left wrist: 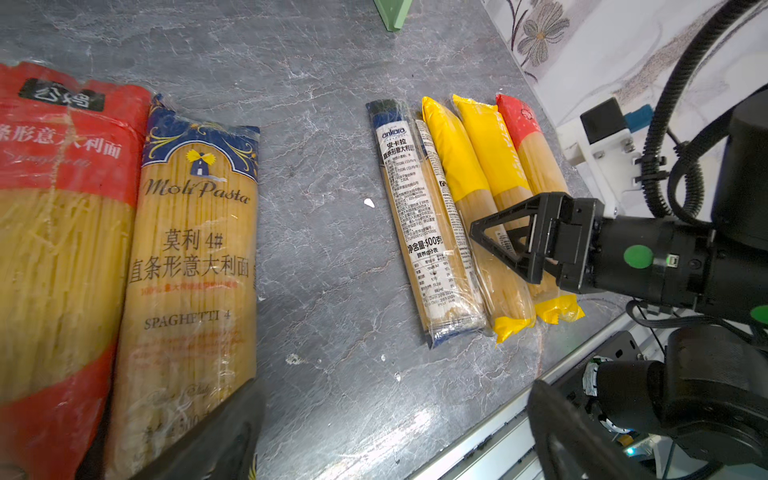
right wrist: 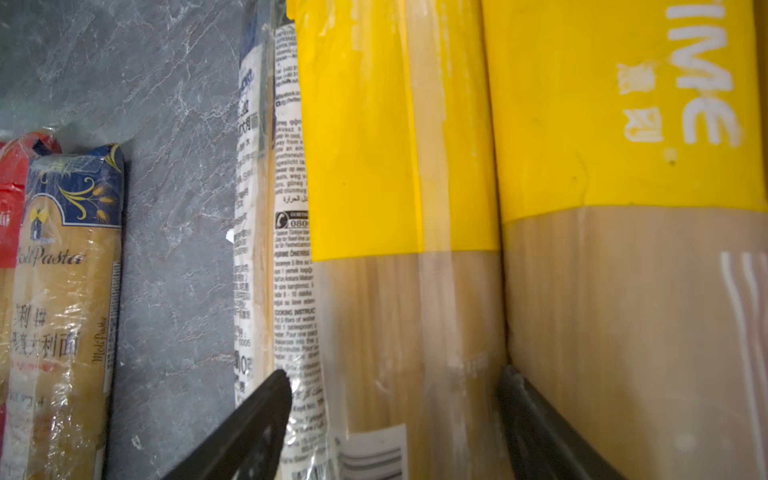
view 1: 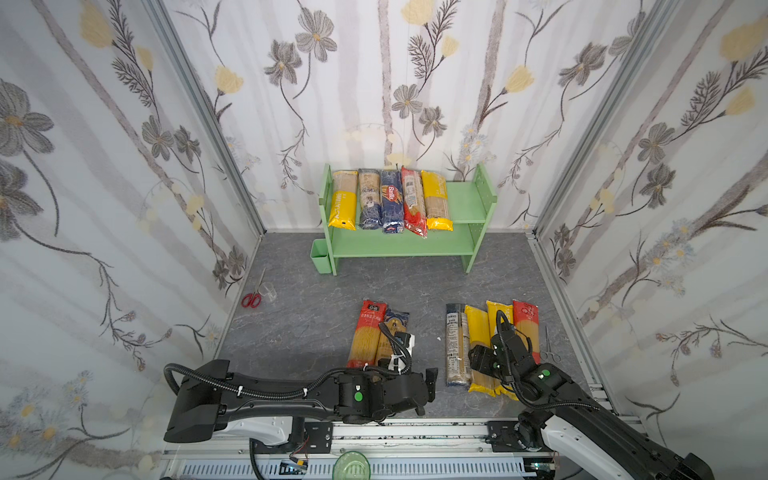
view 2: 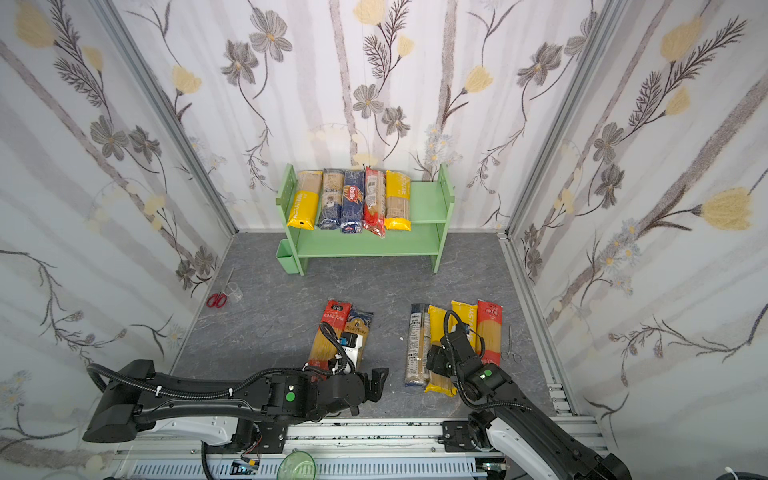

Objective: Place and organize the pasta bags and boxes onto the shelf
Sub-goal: 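Lower the right gripper to the next yellow pack on the table, then grasp the next yellow spaghetti pack with the right gripper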

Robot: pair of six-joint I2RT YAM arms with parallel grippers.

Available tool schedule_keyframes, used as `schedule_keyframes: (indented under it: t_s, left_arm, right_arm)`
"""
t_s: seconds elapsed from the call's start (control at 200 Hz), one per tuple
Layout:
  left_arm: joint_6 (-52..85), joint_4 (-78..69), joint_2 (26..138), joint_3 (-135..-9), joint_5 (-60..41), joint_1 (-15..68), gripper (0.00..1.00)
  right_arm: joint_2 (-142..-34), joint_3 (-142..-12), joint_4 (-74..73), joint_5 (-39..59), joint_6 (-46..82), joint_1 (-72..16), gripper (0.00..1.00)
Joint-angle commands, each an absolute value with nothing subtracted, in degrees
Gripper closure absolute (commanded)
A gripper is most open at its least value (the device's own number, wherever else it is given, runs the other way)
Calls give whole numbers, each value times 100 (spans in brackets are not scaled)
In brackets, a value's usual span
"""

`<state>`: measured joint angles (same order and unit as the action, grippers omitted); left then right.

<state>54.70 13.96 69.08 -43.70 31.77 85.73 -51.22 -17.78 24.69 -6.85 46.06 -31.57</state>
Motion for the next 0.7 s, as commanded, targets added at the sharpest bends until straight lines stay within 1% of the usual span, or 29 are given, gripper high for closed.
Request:
schedule_keyframes:
  t_s: [0.0, 0.19, 0.35, 0.455, 0.694]
  left_arm:
    - [5496, 1336, 6609, -4227, 3514, 8577, 0]
    - [5442, 1345, 6037, -3877, 3635, 8501, 0]
    - [5440, 1345, 5545, -3540, 3617, 8328, 0]
    - [5385, 1353, 5229, -3355, 3509, 8136, 0]
    - [5178, 1369, 4693, -3156, 3338, 7770, 0]
  right_arm:
    - [-5359, -1794, 2335, -953, 4904, -3167, 20]
    - [-5962, -1997, 2153, -674, 4823, -3178, 21]
    - [-6245, -2127, 1725, -314, 4782, -3285, 30]
    - [-6544, -2436, 1560, -207, 4683, -3389, 32]
    - [-7962, -3501, 1405, -247, 4347, -3472, 33]
